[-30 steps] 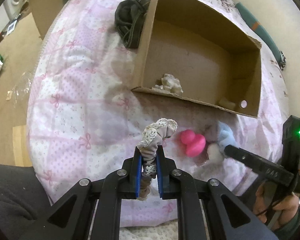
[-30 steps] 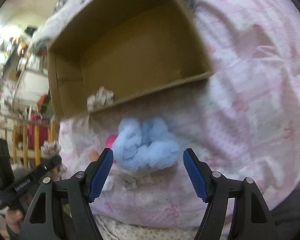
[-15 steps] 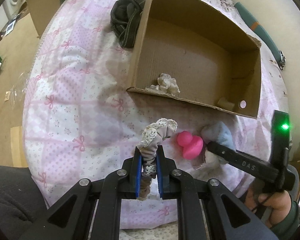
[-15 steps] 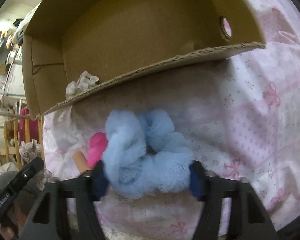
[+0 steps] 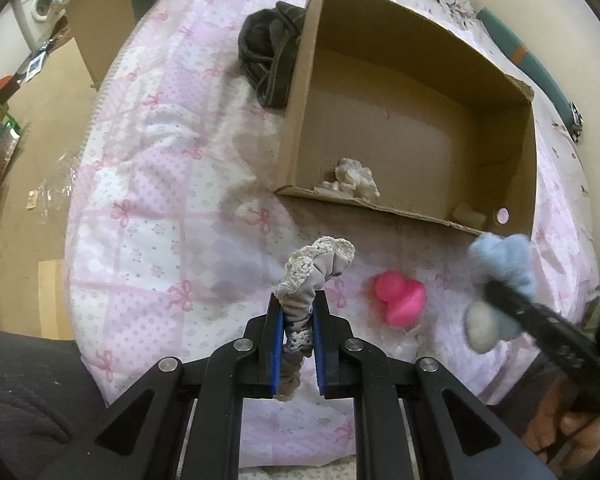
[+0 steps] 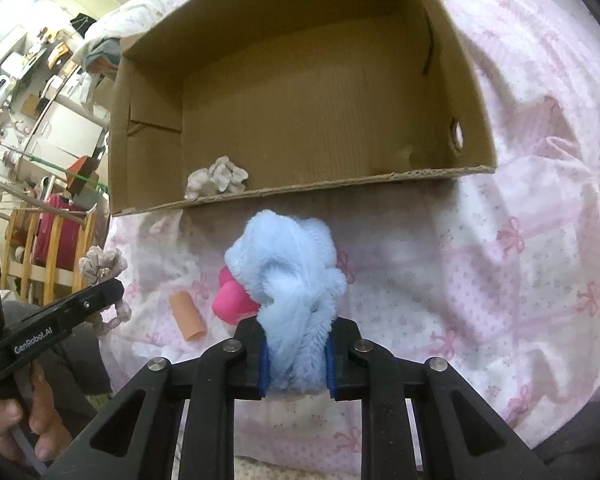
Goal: Organize soft objects
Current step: 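Hold the lace scrunchie in the left tool while the right tool grasps the blue scrunchie, then carry both scrunchies over the box and release them inside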
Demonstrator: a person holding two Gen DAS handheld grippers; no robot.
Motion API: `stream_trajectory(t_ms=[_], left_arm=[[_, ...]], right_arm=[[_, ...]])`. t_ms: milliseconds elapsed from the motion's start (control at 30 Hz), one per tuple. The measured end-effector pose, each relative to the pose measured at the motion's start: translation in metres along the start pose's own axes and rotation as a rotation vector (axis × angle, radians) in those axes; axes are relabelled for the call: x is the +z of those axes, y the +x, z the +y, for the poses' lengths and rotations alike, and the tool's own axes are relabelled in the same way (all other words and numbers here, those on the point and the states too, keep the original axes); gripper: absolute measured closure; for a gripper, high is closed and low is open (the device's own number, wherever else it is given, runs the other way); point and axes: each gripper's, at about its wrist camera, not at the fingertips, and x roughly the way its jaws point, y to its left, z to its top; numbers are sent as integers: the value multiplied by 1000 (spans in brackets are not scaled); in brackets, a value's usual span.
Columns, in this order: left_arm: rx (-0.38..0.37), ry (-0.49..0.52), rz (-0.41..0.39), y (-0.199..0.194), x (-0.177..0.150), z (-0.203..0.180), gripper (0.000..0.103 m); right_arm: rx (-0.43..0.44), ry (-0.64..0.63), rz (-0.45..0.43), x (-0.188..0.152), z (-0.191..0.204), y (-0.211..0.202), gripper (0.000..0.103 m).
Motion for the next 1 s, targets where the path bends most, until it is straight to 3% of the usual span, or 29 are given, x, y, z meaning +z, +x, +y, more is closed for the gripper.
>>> stream_trajectory(t_ms=[100, 500, 600, 800, 1000], left_arm=[[17, 3, -14, -2, -1, 0, 91], [45, 22, -65, -15, -2, -3, 91], [41, 68, -113, -32, 9, -14, 91], [-8, 62, -161, -51, 38, -25, 91], [-9, 102, -184, -50, 67, -40, 91]], right_arm=[[28, -18, -60, 3, 3, -19, 81], [91, -16, -119, 2, -1, -46, 81], [129, -24, -112, 2, 2, -51, 81], [204, -28, -169, 20, 7, -74, 81], [222, -35, -200, 46, 5, -85, 81]])
